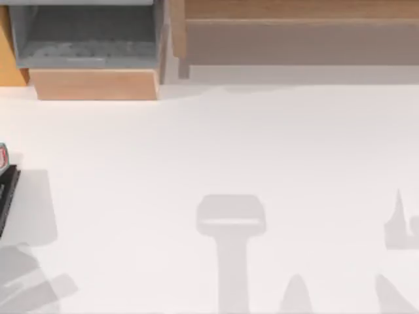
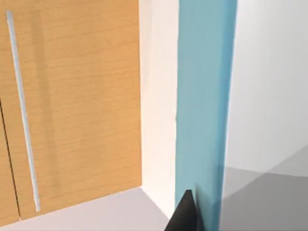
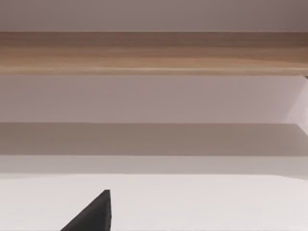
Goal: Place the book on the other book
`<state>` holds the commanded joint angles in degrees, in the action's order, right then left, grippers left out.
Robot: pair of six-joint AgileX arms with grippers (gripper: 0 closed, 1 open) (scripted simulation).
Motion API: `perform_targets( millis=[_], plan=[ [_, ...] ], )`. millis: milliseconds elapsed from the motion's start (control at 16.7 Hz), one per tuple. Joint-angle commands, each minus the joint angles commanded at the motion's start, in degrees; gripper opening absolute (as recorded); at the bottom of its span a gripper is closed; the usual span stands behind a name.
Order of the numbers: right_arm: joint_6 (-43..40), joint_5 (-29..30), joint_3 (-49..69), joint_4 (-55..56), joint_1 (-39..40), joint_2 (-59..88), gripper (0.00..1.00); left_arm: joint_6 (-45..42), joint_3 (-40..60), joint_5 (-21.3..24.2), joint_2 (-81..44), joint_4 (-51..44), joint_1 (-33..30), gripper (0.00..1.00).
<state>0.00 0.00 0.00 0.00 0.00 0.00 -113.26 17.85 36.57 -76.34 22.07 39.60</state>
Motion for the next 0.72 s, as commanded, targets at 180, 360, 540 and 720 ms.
perform_targets(
  millis=[180, 360, 540, 720],
  plan=[
    [0.0, 0.0, 0.0, 0.0, 0.0, 0.0, 1.0, -1.61, -1.29, -0.71, -0.09, -0.37, 0.4, 0.0],
    [0.0, 0.0, 0.0, 0.0, 0.0, 0.0, 1.0, -1.61, -1.17, -0.62, -0.03, -0.36, 0.11, 0.0],
    [0.0, 0.0, 0.0, 0.0, 0.0, 0.0, 1.0, -1.12, -1.01, -1.21, -1.35, 0.93, -0.35, 0.0],
    [0.0, 0.0, 0.0, 0.0, 0.0, 0.0, 1.0, -0.96, -0.96, -1.4, -1.76, 1.34, -0.5, 0.0]
  ],
)
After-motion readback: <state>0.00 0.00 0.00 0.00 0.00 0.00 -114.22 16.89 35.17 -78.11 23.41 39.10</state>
